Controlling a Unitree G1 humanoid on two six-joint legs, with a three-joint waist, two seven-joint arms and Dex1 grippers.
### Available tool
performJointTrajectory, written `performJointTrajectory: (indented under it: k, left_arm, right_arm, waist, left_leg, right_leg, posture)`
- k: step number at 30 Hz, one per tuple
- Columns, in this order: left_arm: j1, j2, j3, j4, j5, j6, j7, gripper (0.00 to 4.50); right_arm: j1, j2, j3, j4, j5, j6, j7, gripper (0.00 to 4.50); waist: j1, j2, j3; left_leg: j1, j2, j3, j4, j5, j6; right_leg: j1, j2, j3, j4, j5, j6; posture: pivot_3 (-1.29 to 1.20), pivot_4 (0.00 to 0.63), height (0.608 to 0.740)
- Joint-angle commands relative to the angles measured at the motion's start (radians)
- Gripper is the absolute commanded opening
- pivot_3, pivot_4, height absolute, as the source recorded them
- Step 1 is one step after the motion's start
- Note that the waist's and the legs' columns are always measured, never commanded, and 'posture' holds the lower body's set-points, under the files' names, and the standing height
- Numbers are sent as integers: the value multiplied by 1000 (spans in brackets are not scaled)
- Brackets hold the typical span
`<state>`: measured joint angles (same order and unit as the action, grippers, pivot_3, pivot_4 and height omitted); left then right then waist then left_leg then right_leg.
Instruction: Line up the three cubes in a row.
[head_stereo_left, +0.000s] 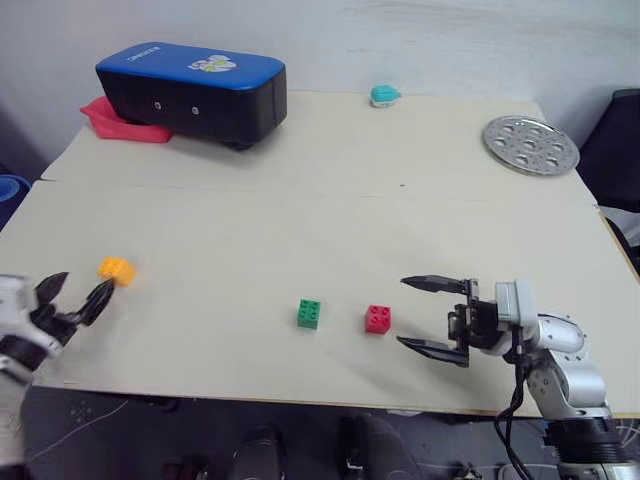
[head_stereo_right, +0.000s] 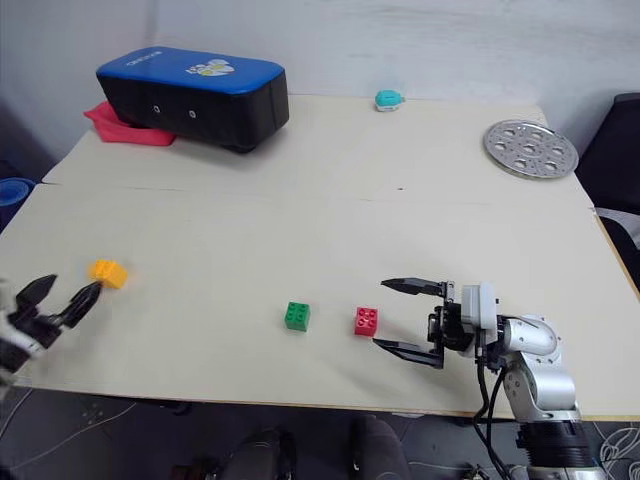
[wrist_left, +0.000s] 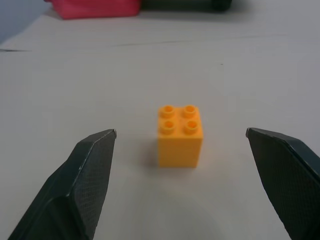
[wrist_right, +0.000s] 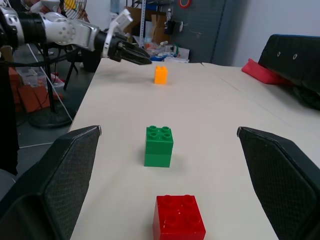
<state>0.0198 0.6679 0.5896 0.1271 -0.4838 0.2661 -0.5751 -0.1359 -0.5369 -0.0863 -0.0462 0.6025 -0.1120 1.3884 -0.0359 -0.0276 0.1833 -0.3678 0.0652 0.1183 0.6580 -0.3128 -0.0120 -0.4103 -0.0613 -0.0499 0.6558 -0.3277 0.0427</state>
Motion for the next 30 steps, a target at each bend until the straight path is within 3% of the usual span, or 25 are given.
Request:
performJointTrajectory:
  k: [1, 7, 10, 18, 22, 26, 28, 30]
  left_arm:
    - [-71, 34, -48, 61, 43, 48, 27, 4345]
    - [-224, 61, -100, 213, 94, 40, 41, 4345]
    - [-260, 63, -107, 253, 99, 20, 27, 3846]
    - [-242, 73, -101, 225, 92, 28, 4, 1505]
    - [-235, 93, -97, 202, 77, 32, -40, 1528]
    - [-245, 89, -127, 20, -68, 49, -273, 1528]
    - [-244, 152, -296, -103, -59, -27, -567, 1528]
    - [-273, 169, -381, -114, -34, -83, -690, 1528]
  right_arm:
    - [4, 3, -11, -37, 6, -14, -14, 4500]
    - [19, 2, -9, -43, -5, -19, -29, 4500]
    - [33, 1, -9, -53, -10, -22, -41, 4500]
    - [58, -8, -22, -64, -11, -36, -53, 4500]
    - [65, -11, -29, -58, -9, -42, -47, 4500]
    - [70, -23, -44, -46, -3, -48, -36, 4500]
    - [73, -43, -57, -36, 3, -47, -17, 4500]
    - [71, -57, -62, -31, 7, -44, -6, 4500]
  waist:
    - [-1, 0, 0]
    - [8, 0, 0]
    - [7, 0, 0]
    - [8, 0, 0]
    - [8, 0, 0]
    - [8, 0, 0]
    - [13, -1, 0]
    - [14, 3, 0]
  left_leg:
    - [0, 0, 0, 0, 0, 0]
    - [0, 0, 0, 0, 1, -1]
    - [0, 0, 0, 0, 1, -1]
    - [0, 0, 0, 0, 1, -2]
    - [0, 0, 0, 0, 1, -2]
    - [0, 0, 0, 0, 1, -2]
    - [-1, -1, 0, 1, 3, -5]
    - [-1, -1, 0, 1, 4, -7]
  right_leg:
    - [0, 0, 0, 0, 0, 0]
    - [-1, 0, -1, 1, 0, 0]
    - [-1, 0, -1, 1, 0, 0]
    - [-1, 0, 0, 2, 0, 0]
    - [-1, 0, 0, 2, 0, 0]
    - [-1, 0, 0, 2, 0, 0]
    - [-1, 0, -1, 2, 0, 0]
    - [0, -1, -1, 0, 0, 0]
  posture:
    - [0, 150, 740]
    - [0, 150, 740]
    - [0, 150, 740]
    - [0, 150, 740]
    - [0, 150, 740]
    - [0, 150, 740]
    - [0, 150, 740]
    - [0, 150, 740]
